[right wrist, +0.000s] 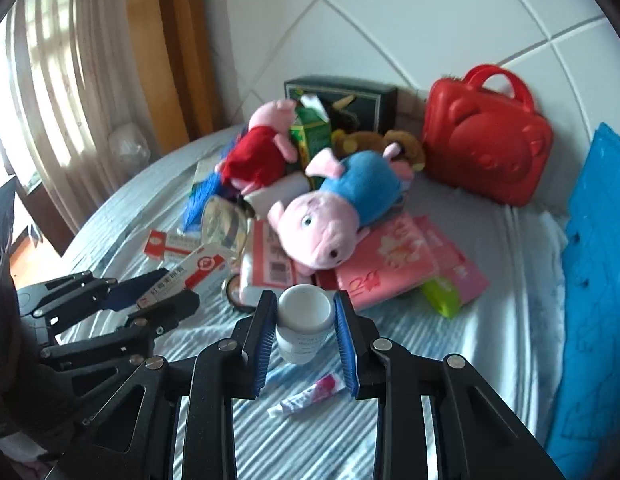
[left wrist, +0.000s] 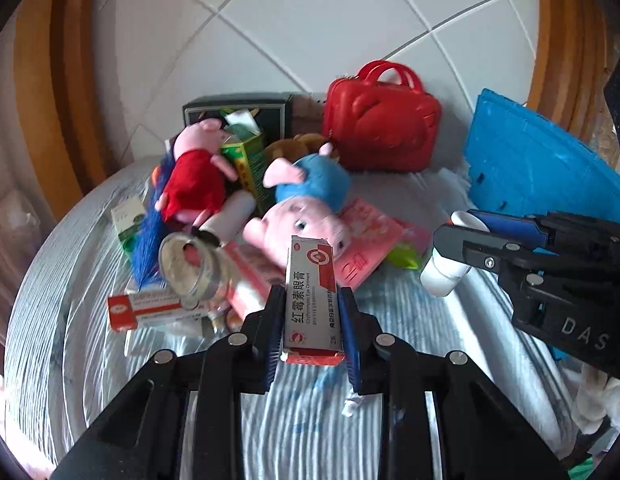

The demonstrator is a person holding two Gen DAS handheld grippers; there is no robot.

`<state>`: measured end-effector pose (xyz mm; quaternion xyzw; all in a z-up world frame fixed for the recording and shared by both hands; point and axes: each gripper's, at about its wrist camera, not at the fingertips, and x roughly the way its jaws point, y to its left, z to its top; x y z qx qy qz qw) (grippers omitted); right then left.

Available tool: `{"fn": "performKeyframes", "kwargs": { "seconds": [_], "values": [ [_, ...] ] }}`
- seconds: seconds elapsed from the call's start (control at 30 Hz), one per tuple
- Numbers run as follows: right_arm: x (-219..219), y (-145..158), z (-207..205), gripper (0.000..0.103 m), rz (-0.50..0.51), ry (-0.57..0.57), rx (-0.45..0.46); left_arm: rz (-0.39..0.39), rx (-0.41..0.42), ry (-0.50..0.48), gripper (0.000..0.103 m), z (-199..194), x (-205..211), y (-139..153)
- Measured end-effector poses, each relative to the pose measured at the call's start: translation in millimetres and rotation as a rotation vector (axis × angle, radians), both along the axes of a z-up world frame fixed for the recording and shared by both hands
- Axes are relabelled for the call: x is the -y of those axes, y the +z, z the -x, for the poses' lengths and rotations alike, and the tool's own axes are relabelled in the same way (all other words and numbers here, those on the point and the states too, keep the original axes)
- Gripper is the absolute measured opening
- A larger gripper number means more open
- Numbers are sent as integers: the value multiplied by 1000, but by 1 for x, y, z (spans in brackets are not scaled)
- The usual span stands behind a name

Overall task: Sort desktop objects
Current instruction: 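Carry the eye ointment box and bottle into the blue bin and release both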

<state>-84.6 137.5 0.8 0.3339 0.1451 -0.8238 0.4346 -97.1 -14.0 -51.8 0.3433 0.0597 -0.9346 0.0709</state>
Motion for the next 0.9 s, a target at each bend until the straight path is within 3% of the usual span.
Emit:
{"fn": "performKeyframes", "kwargs": {
  "seconds": [0.4,0.6,0.8,0.9],
  "values": [
    [-141,120,42,29,64,-222,-187,43,-191,-226,26,41,-158,106],
    [-225,161,71,29,66,-325,-253,42,-242,-337,26,70,-247,149],
    [-310,172,116,29,1,-435,-261,32,-189,-446,26,106,-340,175],
    [-349,163,141,29,-52,-470,-217,8,-87,-518,26,138,-384,174]
  ]
}}
